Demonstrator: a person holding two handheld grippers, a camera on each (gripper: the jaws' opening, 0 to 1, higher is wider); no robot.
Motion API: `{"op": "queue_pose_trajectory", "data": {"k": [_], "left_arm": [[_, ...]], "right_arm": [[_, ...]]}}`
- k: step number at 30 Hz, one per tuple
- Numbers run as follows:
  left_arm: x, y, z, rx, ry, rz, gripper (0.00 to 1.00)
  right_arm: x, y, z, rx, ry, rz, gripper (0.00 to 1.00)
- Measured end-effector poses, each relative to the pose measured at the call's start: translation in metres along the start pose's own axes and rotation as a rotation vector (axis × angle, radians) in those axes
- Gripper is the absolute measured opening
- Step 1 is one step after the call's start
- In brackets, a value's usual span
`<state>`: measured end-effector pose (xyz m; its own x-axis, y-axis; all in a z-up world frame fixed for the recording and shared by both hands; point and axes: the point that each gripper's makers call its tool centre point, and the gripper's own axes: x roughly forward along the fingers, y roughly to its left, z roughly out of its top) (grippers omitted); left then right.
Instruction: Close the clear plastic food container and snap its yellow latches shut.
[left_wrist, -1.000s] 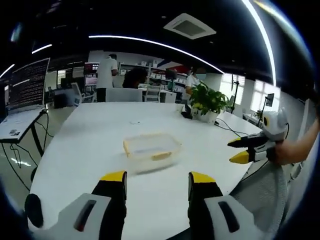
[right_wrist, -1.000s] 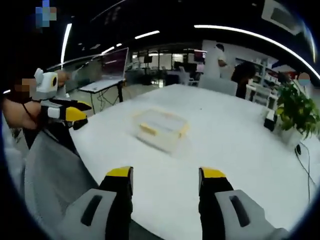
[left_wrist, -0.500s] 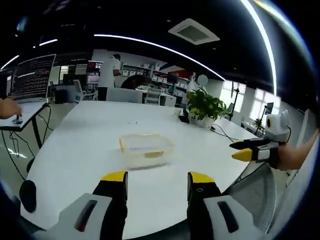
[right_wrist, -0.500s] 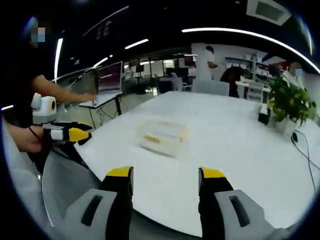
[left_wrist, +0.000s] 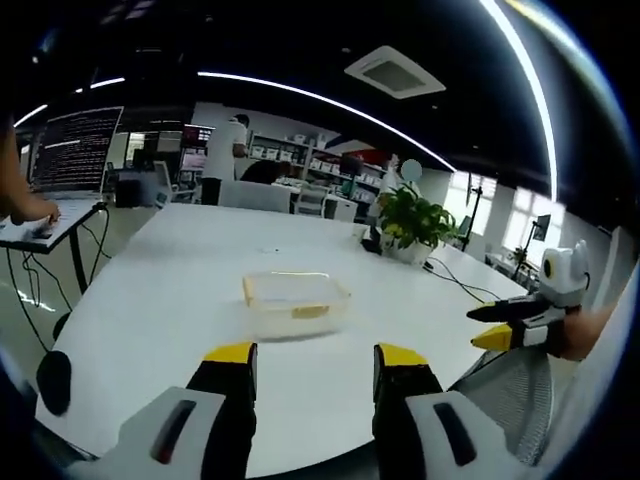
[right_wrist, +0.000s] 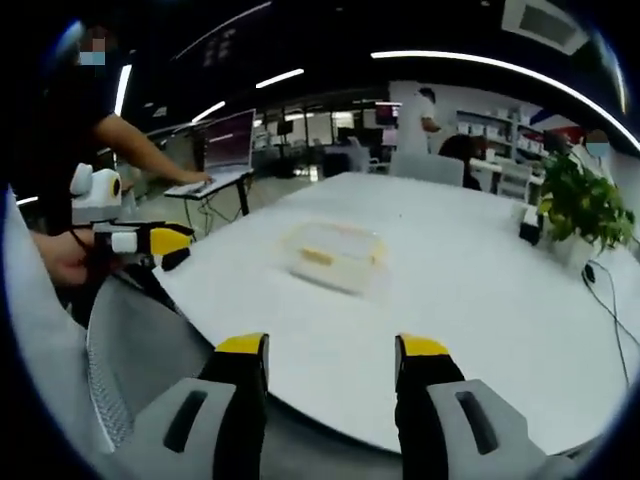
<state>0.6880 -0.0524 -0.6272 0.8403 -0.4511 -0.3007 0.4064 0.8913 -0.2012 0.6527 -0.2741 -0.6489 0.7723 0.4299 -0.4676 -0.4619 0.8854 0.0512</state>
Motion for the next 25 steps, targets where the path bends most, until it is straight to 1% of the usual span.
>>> {"op": "queue_pose_trajectory", "data": {"k": [4,8,12,14,18,22,25], "left_arm": [[-0.001,0.004,0.001,-0.004,-0.009,0.026,0.39],[0.001,0.006,-0.001,-0.007,-0.006,0.043,0.42],[0.002,0.006,-0.003,-0.003,-0.003,0.045,0.43],[0.002,0.007,-0.002,-0.014,-0.011,0.049,0.42],[0.003,0.008,-0.003,-0.026,-0.007,0.049,0.42],[0.005,0.006,-0.004,-0.009,-0.001,0.039,0.42],[0.006,0.009,-0.003,-0.019,-0.001,0.045,0.42]], "right_arm": [[0.003,-0.004,0.004,0.0,-0.02,-0.014,0.48],[0.003,-0.006,0.004,-0.005,-0.034,-0.022,0.49],[0.004,-0.01,0.004,0.005,-0.039,-0.037,0.51],[0.006,-0.013,0.005,0.007,-0.036,-0.04,0.52],[0.01,-0.015,0.006,0.019,-0.031,-0.04,0.53],[0.01,-0.013,0.007,-0.003,-0.039,-0.039,0.53],[0.01,-0.014,0.008,0.006,-0.043,-0.039,0.52]]}}
